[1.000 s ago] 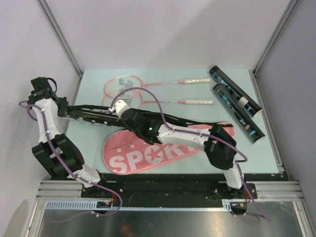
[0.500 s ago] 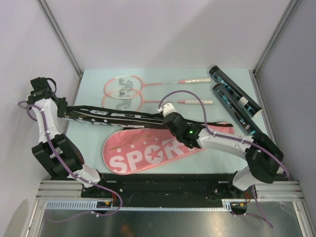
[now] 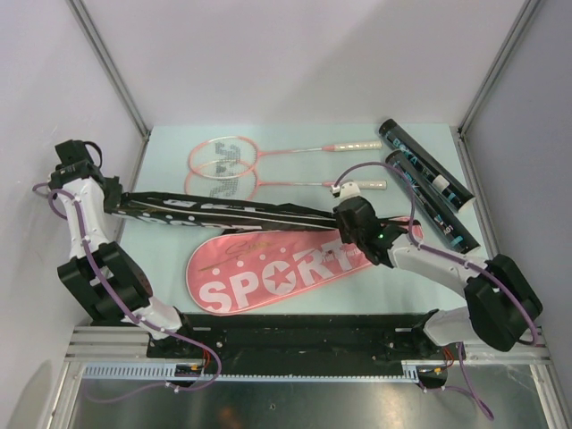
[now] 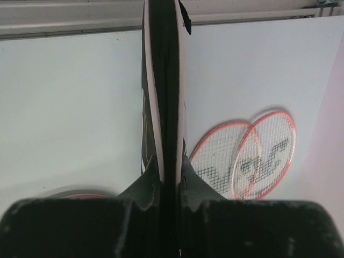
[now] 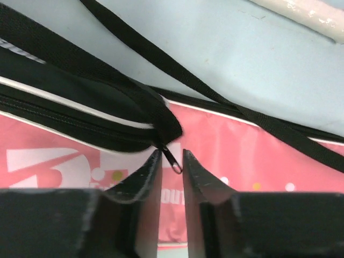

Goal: Pack up the badminton gear
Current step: Zip the racket bag at the center of the board.

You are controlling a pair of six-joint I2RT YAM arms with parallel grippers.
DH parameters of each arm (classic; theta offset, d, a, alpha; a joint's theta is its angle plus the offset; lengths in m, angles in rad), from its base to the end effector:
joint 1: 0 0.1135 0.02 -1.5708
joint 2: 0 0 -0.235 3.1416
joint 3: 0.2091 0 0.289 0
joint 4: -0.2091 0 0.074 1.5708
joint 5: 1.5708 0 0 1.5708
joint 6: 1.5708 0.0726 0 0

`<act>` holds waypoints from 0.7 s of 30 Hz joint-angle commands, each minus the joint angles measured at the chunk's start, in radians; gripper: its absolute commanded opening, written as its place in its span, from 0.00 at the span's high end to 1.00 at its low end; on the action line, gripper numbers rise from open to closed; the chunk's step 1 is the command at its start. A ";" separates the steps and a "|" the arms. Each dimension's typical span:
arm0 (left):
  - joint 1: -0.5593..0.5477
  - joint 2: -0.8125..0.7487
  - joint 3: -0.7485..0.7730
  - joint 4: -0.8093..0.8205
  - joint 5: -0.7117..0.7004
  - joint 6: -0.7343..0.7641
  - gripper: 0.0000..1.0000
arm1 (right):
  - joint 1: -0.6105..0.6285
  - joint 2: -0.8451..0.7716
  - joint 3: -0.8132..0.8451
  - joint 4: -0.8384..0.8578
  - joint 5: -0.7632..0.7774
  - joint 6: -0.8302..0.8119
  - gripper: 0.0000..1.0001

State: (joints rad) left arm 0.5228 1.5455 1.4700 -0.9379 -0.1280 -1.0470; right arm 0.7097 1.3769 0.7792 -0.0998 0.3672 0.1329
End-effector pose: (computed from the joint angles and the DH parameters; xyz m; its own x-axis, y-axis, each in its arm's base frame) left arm 0.3226 0.1966 0.2630 0.1117 -0.9269 -0.3584 -0.9137 0.0460 -0.4039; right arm 0.2831 0.2088 0.1435 -0.5359 -0.2973 -0.7902 -0.3313 0.9349 -0.1270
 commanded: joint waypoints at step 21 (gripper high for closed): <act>0.029 -0.045 -0.036 0.050 -0.013 0.081 0.90 | 0.364 0.508 0.486 0.376 0.015 -0.831 0.14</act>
State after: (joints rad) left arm 0.5400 1.5352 1.4521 -0.8986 -0.1001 -1.0111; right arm 1.0313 1.8221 1.1584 0.1913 0.2287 -0.5499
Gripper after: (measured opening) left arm 0.123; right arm 0.933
